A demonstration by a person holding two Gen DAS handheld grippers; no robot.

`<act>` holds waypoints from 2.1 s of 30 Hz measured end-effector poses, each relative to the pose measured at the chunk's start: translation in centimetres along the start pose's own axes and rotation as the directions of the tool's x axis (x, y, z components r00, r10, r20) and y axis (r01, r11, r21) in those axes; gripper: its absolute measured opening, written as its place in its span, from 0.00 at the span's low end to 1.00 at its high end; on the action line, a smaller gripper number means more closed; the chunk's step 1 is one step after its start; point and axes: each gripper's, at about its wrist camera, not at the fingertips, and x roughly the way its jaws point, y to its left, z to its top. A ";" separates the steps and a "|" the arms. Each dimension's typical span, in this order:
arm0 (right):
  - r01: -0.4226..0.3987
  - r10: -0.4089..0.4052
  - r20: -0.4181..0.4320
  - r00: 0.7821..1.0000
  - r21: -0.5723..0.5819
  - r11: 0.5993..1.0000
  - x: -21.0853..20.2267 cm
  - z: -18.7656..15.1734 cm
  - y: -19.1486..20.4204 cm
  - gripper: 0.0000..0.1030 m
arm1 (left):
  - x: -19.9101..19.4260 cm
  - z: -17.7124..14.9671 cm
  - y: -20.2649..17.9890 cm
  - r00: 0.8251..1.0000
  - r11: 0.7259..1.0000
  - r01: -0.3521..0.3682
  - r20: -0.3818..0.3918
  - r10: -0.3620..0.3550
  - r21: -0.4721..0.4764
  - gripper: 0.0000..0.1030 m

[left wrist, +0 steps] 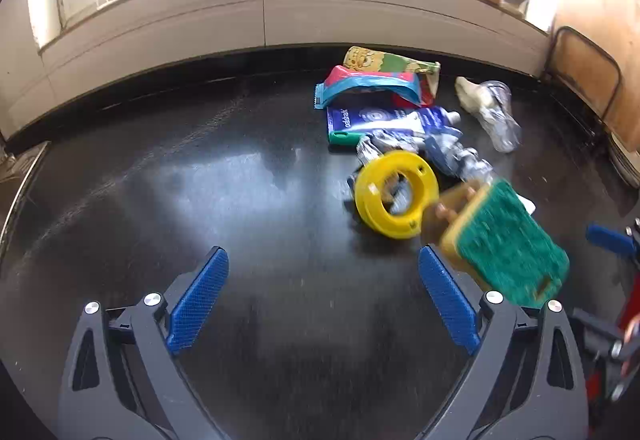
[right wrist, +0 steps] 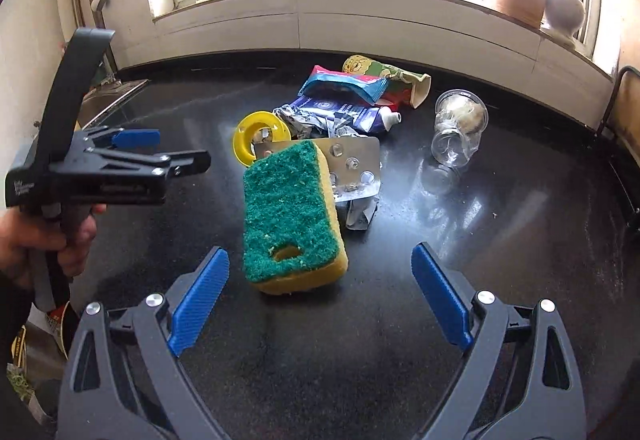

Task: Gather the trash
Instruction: 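Grasp the yellow tape reel with the left tool while the right tool grasps the sponge, then carry reel and sponge over the bin and open both tools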

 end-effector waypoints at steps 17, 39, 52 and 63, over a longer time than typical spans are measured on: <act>0.005 -0.007 -0.034 0.999 -0.064 0.998 3.1 0.6 1.9 0.54 | 4.5 2.0 -0.3 0.997 0.999 0.040 -0.061 -0.042 -0.029 0.23; -0.047 0.048 0.024 0.999 -0.019 0.999 -1.2 0.7 1.3 0.47 | -4.9 -2.2 1.6 1.000 0.997 -0.029 0.004 0.029 -0.066 0.15; -0.340 0.343 -0.019 0.939 -0.210 0.917 -0.7 3.5 15.3 0.47 | -19.5 -13.1 10.7 0.960 0.933 -0.246 0.067 0.272 -0.262 0.15; -0.668 0.633 -0.244 0.735 -0.423 0.612 -2.2 -1.0 35.2 0.47 | -28.7 -29.9 19.2 0.851 0.699 -0.497 -0.132 0.508 -0.515 0.15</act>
